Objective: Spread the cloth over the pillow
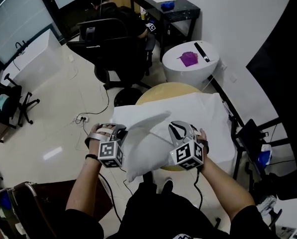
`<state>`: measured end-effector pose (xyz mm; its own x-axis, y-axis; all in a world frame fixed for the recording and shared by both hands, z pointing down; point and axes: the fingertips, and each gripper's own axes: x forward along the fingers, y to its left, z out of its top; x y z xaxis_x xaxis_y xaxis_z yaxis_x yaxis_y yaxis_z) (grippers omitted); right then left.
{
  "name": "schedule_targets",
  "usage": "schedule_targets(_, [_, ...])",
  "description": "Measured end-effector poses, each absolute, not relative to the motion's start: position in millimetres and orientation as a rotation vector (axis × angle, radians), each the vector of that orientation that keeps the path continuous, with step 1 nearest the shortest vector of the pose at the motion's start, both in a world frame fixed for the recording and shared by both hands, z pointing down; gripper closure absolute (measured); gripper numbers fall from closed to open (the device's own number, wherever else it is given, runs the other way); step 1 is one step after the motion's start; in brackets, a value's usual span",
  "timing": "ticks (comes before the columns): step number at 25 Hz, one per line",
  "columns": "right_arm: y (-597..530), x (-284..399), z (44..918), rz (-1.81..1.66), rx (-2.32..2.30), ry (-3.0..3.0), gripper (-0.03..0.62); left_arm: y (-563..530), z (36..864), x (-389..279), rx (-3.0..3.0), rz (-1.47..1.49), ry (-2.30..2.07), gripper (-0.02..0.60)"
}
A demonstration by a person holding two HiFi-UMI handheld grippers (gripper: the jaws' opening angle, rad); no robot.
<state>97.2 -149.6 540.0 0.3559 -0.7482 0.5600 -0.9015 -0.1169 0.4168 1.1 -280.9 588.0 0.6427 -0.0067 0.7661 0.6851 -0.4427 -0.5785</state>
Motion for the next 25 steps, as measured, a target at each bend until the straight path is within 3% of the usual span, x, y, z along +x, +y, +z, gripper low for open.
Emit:
schedule_targets(9, [-119, 81, 525, 0.229, 1.903, -1.472, 0.557, -251, 548, -59, -1.920, -0.914, -0.389, 0.575])
schedule_targets(25, [-89, 1, 528, 0.220, 1.819, -1.593, 0.557, -176, 626, -231, -2.042, -1.224, -0.394, 0.577])
